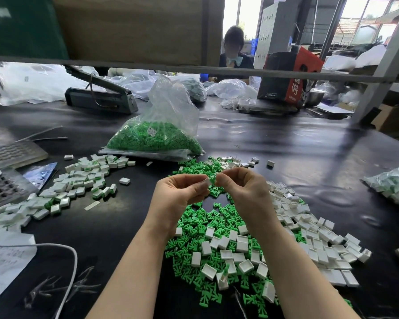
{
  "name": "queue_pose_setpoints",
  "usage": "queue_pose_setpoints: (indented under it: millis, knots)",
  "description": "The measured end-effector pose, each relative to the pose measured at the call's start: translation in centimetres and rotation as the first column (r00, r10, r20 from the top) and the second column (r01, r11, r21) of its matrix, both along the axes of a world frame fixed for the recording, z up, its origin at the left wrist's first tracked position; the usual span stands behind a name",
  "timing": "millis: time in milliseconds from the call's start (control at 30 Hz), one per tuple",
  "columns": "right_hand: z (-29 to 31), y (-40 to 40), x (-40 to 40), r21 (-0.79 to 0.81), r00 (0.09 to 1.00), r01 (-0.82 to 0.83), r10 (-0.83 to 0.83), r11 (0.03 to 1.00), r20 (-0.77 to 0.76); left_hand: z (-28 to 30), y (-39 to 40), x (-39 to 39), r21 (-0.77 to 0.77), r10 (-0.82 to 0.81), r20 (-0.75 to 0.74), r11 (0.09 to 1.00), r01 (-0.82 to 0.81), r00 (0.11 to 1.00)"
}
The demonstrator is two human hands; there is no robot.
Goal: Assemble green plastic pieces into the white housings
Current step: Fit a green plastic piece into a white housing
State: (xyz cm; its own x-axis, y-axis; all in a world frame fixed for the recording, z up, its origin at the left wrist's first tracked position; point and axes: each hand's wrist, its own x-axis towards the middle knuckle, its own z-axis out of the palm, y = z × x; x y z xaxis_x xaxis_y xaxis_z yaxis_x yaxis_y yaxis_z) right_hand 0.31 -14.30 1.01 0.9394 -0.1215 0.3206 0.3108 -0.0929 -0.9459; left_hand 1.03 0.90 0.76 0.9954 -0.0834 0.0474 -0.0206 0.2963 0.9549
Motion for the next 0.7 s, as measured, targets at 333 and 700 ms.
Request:
queue_pose_setpoints:
  millis: [333,700]
  knots:
    - [-0.23,0.69,0.07,0.058,0.999,0.043,-0.044,0.997,0.023,0.06,0.03,0.08,0.002,-0.006,0.014,1.000,0.006,1.000]
    - [-0.21,0.41,0.09,0.013,0.999,0.013,-0.014,1.000,0.048,0.18,-0.09,-0.17,0.044,0.043,0.045,0.998,-0.045,0.998]
